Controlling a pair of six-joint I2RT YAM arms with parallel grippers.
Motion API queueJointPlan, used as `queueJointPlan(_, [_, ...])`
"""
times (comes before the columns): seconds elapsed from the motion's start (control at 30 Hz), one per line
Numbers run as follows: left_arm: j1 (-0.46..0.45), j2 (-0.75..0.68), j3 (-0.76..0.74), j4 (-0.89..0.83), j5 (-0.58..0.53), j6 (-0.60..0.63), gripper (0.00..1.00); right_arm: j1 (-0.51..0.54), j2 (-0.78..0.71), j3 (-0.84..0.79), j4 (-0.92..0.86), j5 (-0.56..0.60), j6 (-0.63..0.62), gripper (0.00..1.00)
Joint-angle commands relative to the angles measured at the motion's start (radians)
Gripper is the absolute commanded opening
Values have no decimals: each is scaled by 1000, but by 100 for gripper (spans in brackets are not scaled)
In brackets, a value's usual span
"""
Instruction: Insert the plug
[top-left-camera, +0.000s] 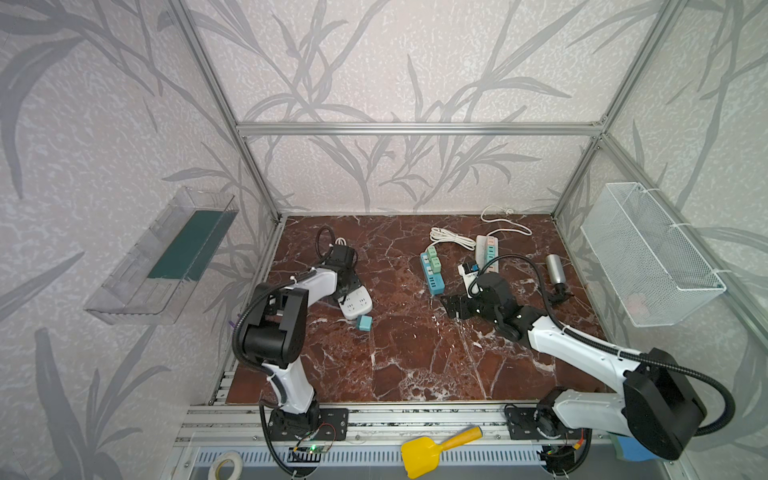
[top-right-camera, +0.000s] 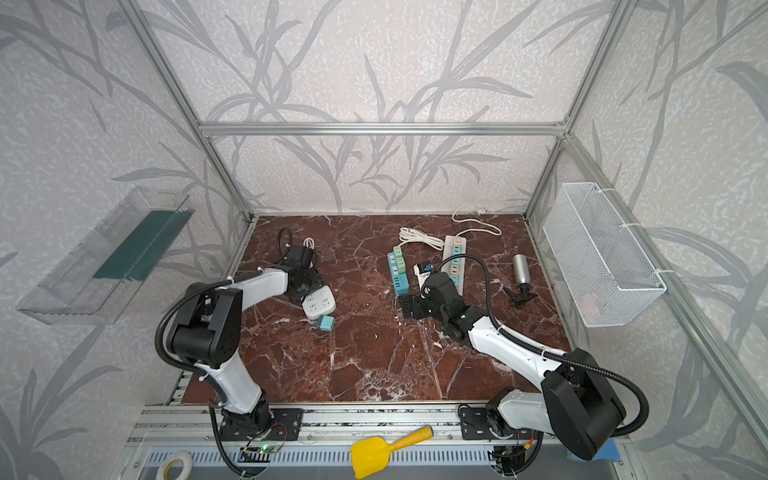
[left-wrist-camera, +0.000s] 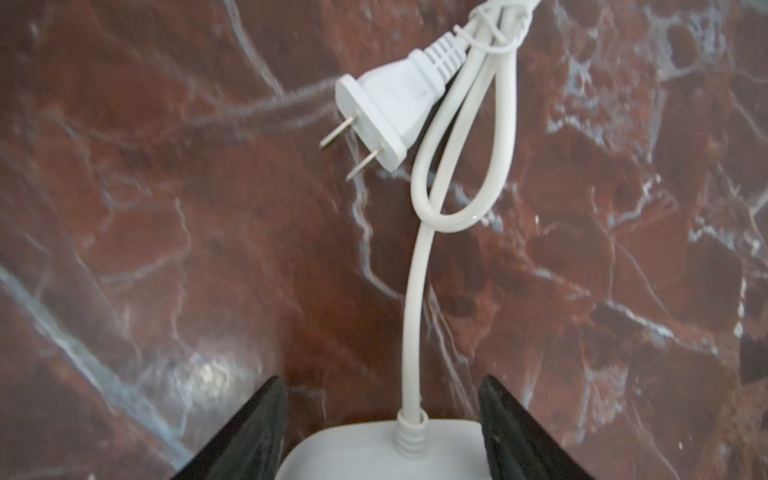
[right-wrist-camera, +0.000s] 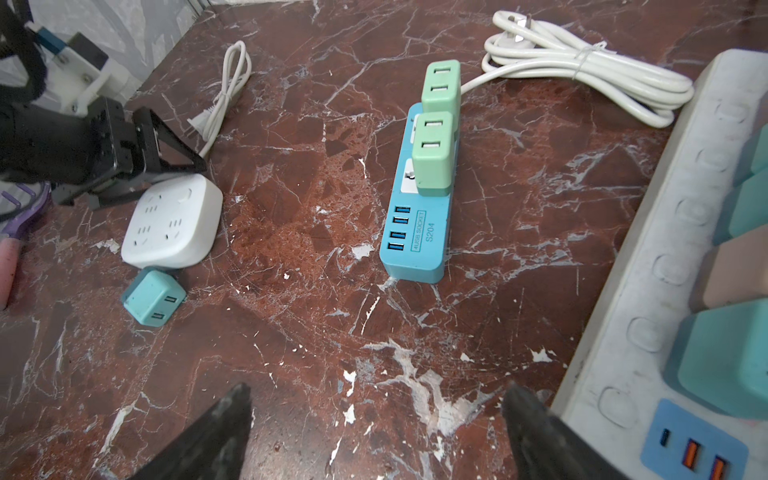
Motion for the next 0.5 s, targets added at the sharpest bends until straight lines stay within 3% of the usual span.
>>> queueJointPlan(0.0, [-29,-45,-70,84,-43,-163,74,6,-35,-9,13,-7,10,93])
queueJointPlan(0.23, [-174,-46,-114,124,-36,-307,76,9,-26,-5,10,-10,12,93])
queueJointPlan(0.47, [-187,-86,-85,127,18,-251,78,12,-14,0,7,-12,8,93])
